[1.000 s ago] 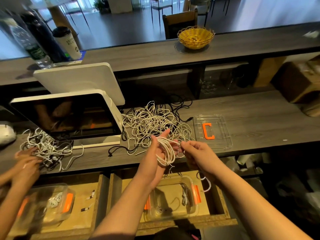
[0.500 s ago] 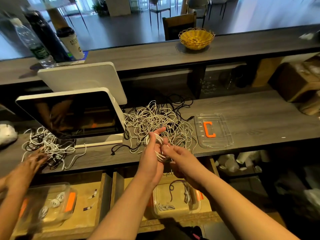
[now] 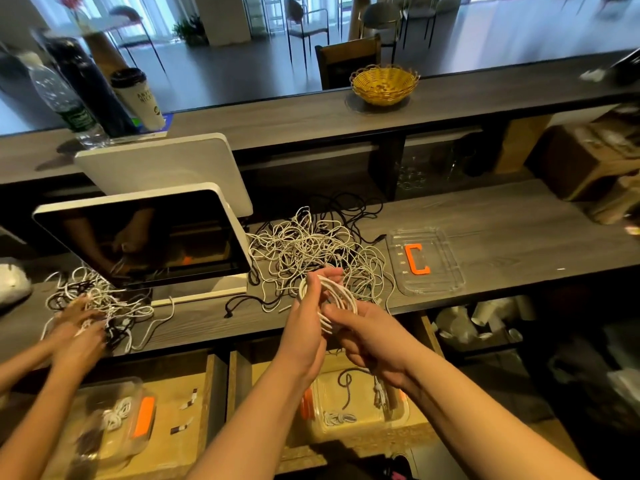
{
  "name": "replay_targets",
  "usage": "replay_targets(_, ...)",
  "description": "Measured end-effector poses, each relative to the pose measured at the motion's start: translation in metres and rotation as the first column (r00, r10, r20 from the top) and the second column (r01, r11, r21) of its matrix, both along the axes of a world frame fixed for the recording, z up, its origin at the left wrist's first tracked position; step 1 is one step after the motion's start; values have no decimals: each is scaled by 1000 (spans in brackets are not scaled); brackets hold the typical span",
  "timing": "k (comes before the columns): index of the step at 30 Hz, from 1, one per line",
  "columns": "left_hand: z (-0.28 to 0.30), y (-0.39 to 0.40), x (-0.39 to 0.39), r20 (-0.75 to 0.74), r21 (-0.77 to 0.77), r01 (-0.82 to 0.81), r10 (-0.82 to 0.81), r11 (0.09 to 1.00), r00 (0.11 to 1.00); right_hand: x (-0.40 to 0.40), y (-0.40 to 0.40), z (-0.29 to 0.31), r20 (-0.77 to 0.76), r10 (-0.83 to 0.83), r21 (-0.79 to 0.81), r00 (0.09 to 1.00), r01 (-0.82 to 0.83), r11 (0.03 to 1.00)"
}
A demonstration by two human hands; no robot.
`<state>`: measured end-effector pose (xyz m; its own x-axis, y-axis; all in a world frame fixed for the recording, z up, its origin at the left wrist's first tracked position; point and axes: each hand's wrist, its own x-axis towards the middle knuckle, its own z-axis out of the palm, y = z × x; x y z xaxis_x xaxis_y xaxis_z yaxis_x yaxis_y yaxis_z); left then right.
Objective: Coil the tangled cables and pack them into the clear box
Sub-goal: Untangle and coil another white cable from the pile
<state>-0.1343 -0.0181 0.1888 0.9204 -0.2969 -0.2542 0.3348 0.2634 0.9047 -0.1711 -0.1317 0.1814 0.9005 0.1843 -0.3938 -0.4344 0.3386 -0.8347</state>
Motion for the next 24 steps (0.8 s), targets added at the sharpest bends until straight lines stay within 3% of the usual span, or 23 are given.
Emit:
replay_targets(5,2,7,-5,16,31,-14,13,999,1000,-5,3,2,65,53,58,996,-57,997)
replay_targets(12,1,14,2,-191,-215,-115,73,970,979,-13,-7,0,59,43,8,997,-44,999)
replay_targets(15,-6,19,1,-161,-89,-71,56,993,985,-17,-10,0,82,86,-84,993,-80,993)
replay_targets(17,-9,24,1,-35,99,-50,54,994,998,-18,-7,0,91,109,-111,990,-99,989)
replay_targets(20,-10,28,6,194,359,-17,-57,933,979,-19,-5,-1,94,121,-113,988,-110,988)
replay_targets(24,-10,27,8,228,551,94,-258,829,939,-21,-11,0,112,136,-162,984,-117,980)
